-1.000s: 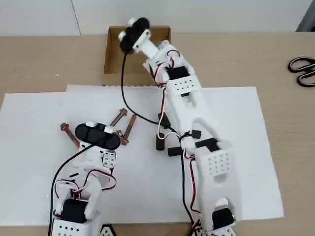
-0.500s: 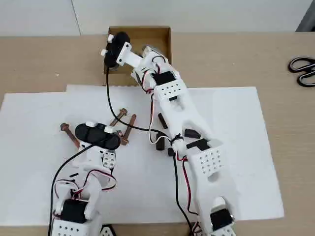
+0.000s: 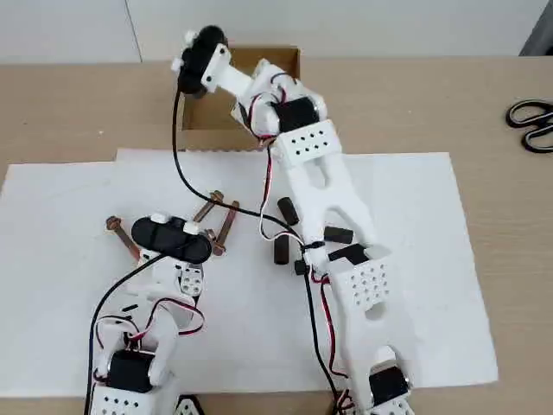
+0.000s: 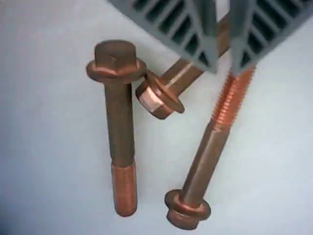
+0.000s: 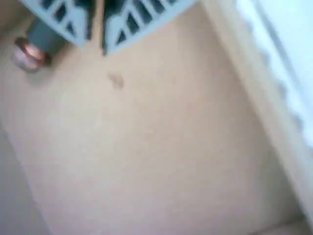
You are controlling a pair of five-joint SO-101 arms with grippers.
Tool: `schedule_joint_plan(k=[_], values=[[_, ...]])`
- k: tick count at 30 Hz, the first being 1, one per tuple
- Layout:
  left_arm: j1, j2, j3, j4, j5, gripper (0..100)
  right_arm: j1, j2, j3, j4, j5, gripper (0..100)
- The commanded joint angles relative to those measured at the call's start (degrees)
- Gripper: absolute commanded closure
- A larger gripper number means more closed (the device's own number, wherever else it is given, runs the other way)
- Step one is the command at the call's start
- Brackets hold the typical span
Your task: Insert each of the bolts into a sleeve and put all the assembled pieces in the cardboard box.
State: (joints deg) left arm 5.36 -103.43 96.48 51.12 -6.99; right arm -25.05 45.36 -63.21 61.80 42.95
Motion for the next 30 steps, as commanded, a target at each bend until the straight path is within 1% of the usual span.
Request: schedule_joint_plan(k=[1,3,5,8,11,15,20,23,26,30], values=[[-0.4,-0.6,-0.2,0.4,-0.4,99,-0.3,-1.5,-11.3,13.0,-3.6,99.6],[-0.4,-0.6,-0.2,0.4,-0.4,99,-0.3,-1.6,-14.9,19.8,-9.5,99.5],[-0.4,-0.6,-0.2,0.4,-0.4,99,-0.3,-1.7,-17.8,26.0,-13.6,99.5],[-0.4,-0.6,-0.2,0.4,-0.4,99,-0.2,-1.5,-19.9,34.6,-16.3,99.5],[-1.1,-0.6,-0.2,0.4,-0.2,99,1.0,-2.0,-17.5,34.8,-21.5,99.5],[-5.2,-0.6,-0.2,0.2,-0.1,99,1.7,-5.7,-9.5,35.4,-26.5,99.4],[-6.2,-0.6,-0.2,0.2,-0.1,99,1.4,-17.6,11.8,34.9,-27.4,99.4],[-6.2,-0.6,-0.2,0.2,-0.1,99,1.7,-22.7,21.4,34.8,-27.9,99.3],[-6.2,-0.6,-0.2,0.2,-0.1,99,1.9,-24.2,26.3,34.8,-28.4,96.8],[-6.1,-0.6,-0.2,0.2,-0.1,99,1.9,-22.8,27.4,34.8,-30.4,89.0]])
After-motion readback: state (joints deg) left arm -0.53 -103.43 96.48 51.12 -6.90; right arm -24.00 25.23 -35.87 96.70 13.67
